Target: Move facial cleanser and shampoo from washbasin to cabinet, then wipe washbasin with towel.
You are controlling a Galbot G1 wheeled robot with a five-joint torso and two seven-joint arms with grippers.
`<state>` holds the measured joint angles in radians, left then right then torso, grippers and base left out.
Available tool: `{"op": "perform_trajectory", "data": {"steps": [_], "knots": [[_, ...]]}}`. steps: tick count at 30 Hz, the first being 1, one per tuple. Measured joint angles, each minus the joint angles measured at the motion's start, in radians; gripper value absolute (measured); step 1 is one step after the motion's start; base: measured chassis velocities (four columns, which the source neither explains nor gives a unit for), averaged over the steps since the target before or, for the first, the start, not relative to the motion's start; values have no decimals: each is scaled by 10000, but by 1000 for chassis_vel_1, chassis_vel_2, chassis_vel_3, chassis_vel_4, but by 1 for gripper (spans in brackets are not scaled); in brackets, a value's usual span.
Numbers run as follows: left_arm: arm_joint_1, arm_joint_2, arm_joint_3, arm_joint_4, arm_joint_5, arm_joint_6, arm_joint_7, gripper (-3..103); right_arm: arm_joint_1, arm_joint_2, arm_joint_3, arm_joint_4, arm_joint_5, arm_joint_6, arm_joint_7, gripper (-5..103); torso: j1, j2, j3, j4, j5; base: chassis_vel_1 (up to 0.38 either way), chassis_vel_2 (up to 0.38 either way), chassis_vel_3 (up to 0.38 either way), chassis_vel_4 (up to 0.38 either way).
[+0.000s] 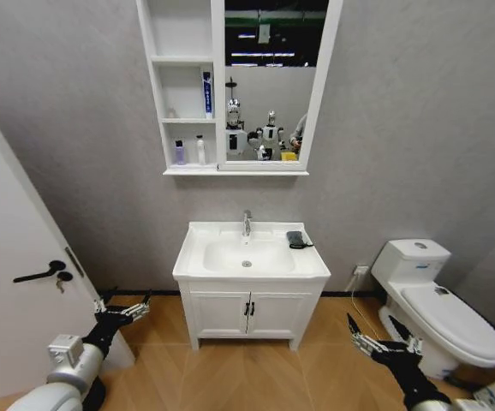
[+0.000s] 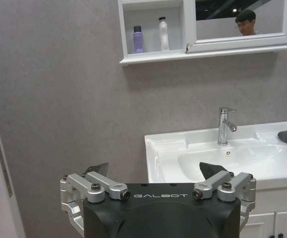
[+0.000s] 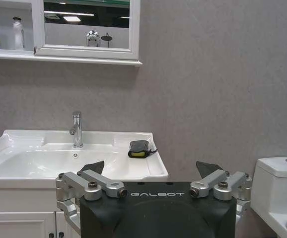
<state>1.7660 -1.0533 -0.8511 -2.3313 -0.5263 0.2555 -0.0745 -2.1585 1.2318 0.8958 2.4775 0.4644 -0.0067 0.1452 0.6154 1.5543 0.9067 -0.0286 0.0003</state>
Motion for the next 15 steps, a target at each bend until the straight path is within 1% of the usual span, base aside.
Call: {"op": "perform_trajectory", "data": {"steps": [1,2,3,5,6,7,8,9,11,12,13,15], "knots": [[0,-1,1,0,0,0,1,100,-1,1,2,1,0,1,1,100,-6,4,-4,-3,-13,347,-335,-348,375],[0,-1,1,0,0,0,1,100,-1,1,2,1,0,1,1,100,-6,4,-4,-3,-13,347,-335,-348,375],[0,0,0,0,0,0,0,100,-1,1,0,0,0,1,1,100,-5,2,-3,-3,6,355,-354,-368,356],[1,0,0,0,0,0,1,100,0,0,1,0,0,1,1,100,2,-1,1,1,1,400,-354,-324,349],[0,-1,1,0,0,0,0,100,-2,1,2,1,-1,2,1,100,-2,2,-2,-3,-15,344,-357,-324,356],[1,0,1,0,0,0,1,100,-1,1,1,1,0,1,0,100,-4,3,-4,0,-6,344,-343,-332,356],[1,0,1,0,0,0,1,100,-1,1,1,1,0,1,0,100,-4,3,-4,0,-6,344,-343,-332,356],[0,0,0,-1,0,0,1,100,1,1,1,0,0,1,1,100,0,0,0,-2,2,354,-349,-373,349],[0,0,0,0,0,0,-1,100,1,0,0,0,0,1,0,100,3,-2,0,1,-4,344,-349,-315,367],[0,-1,0,0,0,0,0,100,0,0,4,1,-1,2,2,100,-1,1,-2,-3,-13,329,-347,-315,367],[0,0,-1,0,0,0,0,100,0,1,0,0,0,2,1,100,-2,1,-2,-3,3,329,-334,-364,321],[0,0,1,0,0,0,1,100,1,0,1,1,0,1,1,100,3,-2,1,1,2,346,-334,-359,340]]}}
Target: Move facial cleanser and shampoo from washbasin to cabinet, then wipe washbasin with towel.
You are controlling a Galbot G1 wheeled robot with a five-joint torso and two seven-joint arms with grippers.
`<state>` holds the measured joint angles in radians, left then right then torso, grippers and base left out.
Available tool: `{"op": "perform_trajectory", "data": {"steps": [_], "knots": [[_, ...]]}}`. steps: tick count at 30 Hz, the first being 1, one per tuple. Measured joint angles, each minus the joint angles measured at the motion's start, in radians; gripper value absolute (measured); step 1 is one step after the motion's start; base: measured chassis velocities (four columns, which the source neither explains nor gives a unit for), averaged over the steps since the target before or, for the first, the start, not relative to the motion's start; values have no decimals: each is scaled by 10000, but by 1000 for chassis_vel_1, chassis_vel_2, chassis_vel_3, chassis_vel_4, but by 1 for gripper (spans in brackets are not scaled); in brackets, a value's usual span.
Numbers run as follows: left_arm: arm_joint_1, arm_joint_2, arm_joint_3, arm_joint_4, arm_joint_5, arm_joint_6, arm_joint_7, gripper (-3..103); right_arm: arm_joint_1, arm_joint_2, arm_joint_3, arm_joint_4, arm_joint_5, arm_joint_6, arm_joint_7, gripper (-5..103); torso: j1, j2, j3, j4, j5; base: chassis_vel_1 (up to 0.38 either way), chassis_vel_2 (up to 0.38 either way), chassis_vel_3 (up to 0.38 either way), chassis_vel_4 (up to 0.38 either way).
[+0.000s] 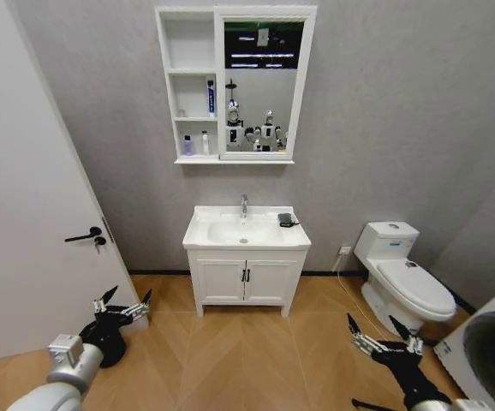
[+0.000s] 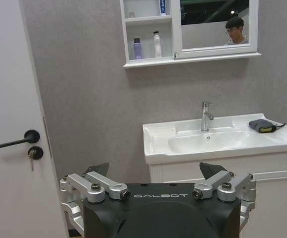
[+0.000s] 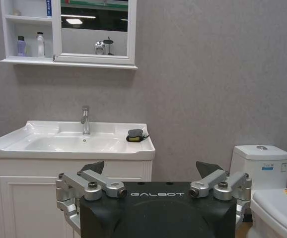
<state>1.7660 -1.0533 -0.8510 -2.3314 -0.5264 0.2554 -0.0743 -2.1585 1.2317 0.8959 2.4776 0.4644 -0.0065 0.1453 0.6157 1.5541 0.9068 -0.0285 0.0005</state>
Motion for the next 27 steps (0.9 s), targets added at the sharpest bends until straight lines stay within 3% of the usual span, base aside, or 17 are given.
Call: {"op": "perform_trajectory", "data": {"steps": [1,3,9,11,17,27], "knots": [[0,0,-1,1,0,1,-1,100,0,1,0,1,0,0,-1,100,-3,2,-3,-2,-18,344,-374,-333,370],[0,0,-1,0,0,0,-2,100,0,1,-2,0,0,0,-1,100,-9,5,-5,-2,0,339,-349,-333,326],[3,-1,-2,0,0,1,-2,100,-1,1,-1,1,0,1,0,100,-14,9,-7,4,-12,242,-160,-233,227],[1,0,0,0,0,1,-1,100,-2,2,-1,0,0,1,0,100,-14,8,-6,-12,-6,14,-13,-128,60],[-1,0,-1,0,0,0,-1,100,1,0,0,0,0,0,0,100,11,-4,3,0,-4,-54,11,65,-12],[0,0,-1,0,0,0,-1,100,1,0,0,0,0,1,0,100,-5,2,-3,-2,-6,-15,23,28,-20]]}}
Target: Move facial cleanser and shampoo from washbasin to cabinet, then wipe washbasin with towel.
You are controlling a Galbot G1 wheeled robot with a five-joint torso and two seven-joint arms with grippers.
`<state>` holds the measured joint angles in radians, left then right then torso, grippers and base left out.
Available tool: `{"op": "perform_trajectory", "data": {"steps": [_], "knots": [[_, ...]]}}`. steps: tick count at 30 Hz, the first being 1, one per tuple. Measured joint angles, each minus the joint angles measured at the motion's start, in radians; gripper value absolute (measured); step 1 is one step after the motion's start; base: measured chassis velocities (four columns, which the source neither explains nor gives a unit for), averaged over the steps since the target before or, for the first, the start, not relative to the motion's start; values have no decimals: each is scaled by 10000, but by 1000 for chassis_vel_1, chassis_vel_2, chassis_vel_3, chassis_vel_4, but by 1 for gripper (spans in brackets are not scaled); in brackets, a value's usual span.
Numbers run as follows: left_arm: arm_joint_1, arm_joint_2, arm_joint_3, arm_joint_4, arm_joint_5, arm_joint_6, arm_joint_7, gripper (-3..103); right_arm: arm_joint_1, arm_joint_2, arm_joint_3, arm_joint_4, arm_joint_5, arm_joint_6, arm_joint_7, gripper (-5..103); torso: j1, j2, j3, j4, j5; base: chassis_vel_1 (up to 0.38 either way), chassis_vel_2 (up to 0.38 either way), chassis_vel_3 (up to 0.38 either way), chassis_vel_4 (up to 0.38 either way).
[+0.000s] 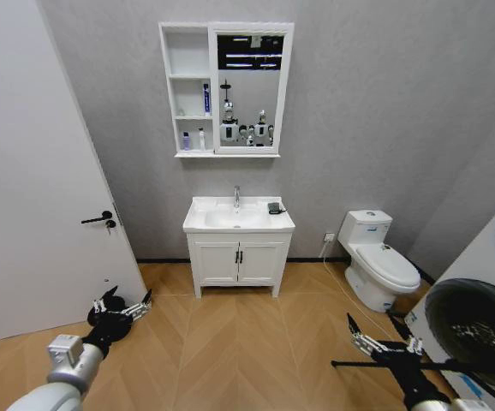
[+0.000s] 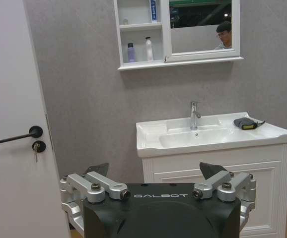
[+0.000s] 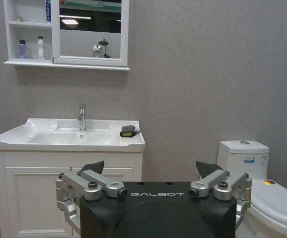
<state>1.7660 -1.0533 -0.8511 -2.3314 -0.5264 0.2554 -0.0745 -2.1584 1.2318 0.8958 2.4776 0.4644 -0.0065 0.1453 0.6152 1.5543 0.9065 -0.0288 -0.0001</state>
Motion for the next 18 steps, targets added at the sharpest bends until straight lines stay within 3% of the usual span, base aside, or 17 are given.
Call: {"op": "perform_trajectory", "data": {"steps": [18], "knots": [[0,0,0,0,0,0,0,100,0,0,0,0,0,0,0,100,1,0,0,0,0,5,9,11,4]]}}
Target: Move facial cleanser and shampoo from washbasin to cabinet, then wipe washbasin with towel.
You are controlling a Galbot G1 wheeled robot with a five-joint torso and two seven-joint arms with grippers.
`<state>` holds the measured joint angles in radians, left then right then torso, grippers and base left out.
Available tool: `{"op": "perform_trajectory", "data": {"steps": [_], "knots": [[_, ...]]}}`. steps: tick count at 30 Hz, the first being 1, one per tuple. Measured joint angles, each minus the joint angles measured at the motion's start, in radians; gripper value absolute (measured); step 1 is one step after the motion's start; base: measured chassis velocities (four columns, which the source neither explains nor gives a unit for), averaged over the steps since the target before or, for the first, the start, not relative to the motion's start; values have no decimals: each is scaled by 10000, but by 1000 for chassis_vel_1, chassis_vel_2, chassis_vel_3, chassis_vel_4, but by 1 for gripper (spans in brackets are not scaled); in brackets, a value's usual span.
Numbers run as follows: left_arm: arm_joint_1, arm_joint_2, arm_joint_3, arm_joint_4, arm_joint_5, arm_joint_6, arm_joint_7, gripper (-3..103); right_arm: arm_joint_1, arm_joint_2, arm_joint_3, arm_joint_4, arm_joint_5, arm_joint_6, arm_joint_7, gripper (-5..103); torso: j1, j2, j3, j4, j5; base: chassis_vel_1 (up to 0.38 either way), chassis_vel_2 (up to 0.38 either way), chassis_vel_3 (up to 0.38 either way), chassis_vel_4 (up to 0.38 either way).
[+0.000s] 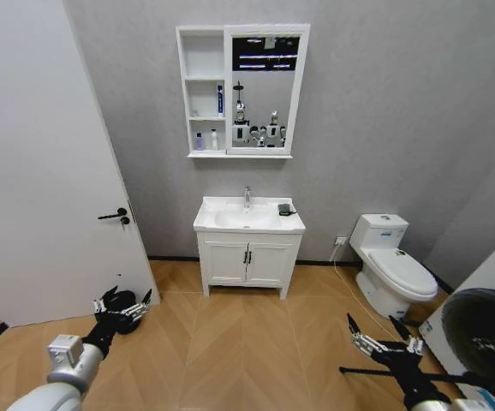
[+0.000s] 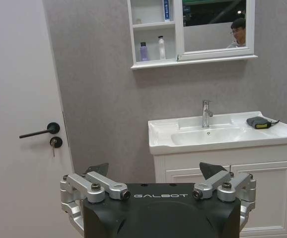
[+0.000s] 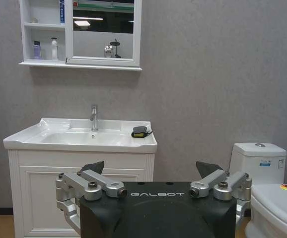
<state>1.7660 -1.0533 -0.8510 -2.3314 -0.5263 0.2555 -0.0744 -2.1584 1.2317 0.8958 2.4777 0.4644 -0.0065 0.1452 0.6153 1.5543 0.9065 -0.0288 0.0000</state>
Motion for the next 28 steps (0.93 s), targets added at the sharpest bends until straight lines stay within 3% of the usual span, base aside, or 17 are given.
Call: {"op": "perform_trajectory", "data": {"steps": [28], "knots": [[0,0,0,0,0,0,0,100,1,0,0,0,0,0,-1,100,0,0,1,0,0,0,0,0,0]]}}
